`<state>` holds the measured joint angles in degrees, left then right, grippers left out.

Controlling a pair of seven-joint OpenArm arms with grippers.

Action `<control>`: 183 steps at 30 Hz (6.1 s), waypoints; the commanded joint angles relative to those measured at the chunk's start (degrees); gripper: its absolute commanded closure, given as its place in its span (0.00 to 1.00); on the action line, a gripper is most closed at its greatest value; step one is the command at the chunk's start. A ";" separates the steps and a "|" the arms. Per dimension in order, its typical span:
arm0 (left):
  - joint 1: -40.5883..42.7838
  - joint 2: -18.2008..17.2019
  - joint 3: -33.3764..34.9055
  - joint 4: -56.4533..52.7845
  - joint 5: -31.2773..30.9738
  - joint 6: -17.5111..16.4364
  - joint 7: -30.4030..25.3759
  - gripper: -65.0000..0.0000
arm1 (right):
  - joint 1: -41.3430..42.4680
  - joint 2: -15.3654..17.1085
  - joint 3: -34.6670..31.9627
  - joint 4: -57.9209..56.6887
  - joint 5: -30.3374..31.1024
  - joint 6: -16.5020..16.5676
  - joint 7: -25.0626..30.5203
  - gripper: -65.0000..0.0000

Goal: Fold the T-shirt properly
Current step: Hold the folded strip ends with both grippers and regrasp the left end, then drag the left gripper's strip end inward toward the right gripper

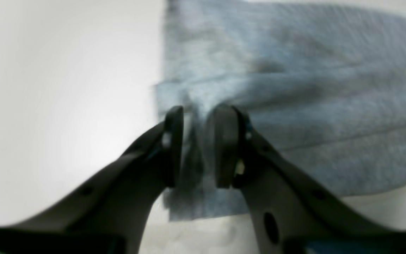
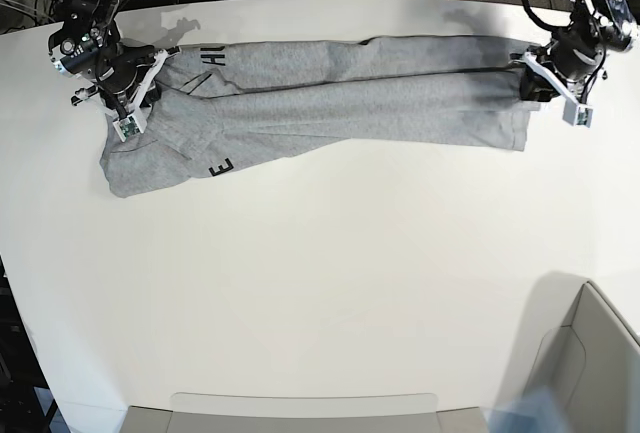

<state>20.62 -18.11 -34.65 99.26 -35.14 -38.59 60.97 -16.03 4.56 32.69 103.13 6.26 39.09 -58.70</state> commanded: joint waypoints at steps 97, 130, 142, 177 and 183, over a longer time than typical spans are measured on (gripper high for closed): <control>-11.61 -4.79 12.90 -24.67 13.11 -1.41 2.37 0.94 | 1.57 1.03 -3.02 0.91 0.55 0.91 0.28 0.81; -25.41 -4.79 -8.64 -34.87 31.93 -1.41 1.93 1.00 | 1.57 0.59 -3.10 1.00 0.55 0.91 0.19 0.81; -25.59 0.48 -8.99 -8.67 38.87 -1.41 9.40 1.00 | 1.92 0.50 -3.10 0.91 0.55 0.91 0.54 0.81; -15.39 21.67 13.78 17.88 38.87 -1.41 19.03 1.00 | 2.01 -0.29 -3.19 0.82 0.55 0.91 0.54 0.81; -14.51 23.08 18.43 18.23 38.78 -1.41 19.03 1.00 | 2.01 -0.29 -3.19 0.74 0.55 0.91 0.54 0.81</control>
<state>6.24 4.54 -16.60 116.42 4.25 -39.90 80.71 -14.48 3.77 29.34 103.07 6.22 39.09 -58.96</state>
